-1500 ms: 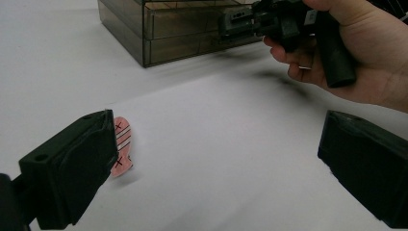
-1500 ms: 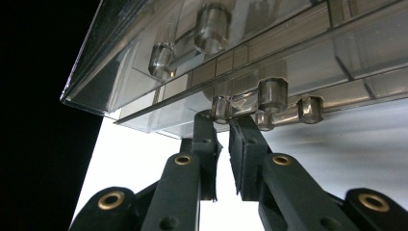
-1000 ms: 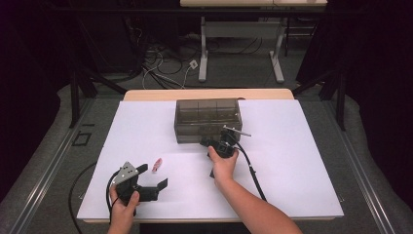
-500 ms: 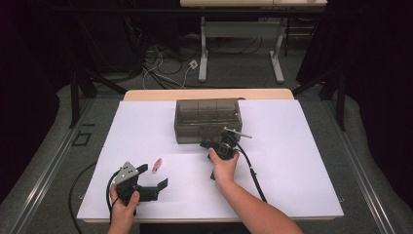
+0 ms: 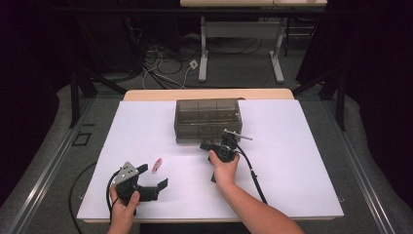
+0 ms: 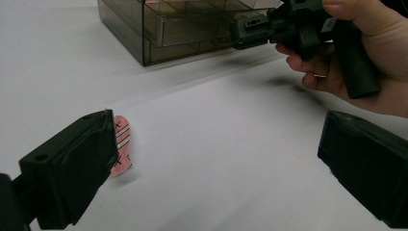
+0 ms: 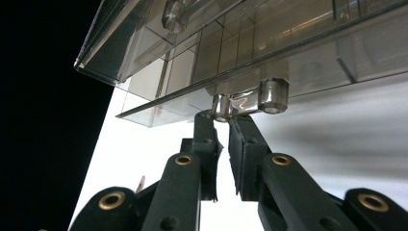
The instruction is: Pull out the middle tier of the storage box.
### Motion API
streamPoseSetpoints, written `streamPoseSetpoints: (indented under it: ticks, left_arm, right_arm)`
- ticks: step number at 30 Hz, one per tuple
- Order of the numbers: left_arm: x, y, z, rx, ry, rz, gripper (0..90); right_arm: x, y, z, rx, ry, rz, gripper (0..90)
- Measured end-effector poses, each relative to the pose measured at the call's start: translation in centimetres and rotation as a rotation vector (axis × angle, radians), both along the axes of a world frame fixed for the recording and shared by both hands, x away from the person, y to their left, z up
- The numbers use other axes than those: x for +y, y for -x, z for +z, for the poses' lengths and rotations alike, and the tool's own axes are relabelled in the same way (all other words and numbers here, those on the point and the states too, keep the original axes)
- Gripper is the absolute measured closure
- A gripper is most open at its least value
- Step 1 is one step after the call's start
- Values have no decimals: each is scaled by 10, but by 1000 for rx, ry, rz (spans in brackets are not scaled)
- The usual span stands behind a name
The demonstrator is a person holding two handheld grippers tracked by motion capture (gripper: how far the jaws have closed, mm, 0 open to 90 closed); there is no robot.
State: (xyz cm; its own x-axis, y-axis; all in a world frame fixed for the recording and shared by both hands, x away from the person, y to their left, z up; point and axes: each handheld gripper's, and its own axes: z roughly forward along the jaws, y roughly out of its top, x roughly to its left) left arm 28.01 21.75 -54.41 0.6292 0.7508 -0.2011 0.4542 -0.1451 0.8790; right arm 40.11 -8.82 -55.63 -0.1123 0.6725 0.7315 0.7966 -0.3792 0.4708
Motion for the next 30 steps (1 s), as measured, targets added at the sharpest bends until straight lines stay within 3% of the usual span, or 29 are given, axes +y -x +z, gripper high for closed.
streamPoseSetpoints:
  ticks: [15,18,30]
  left_arm:
    - [0,0,0,-5,-5,-2,6]
    - [0,0,0,-5,-5,-2,6]
    - [0,0,0,-6,-6,-3,7]
  right_arm:
    - [-1,7,-2,-11,-9,21,826]
    - [0,9,-4,8,-1,12,900]
    - [-2,12,-4,-10,13,58,835]
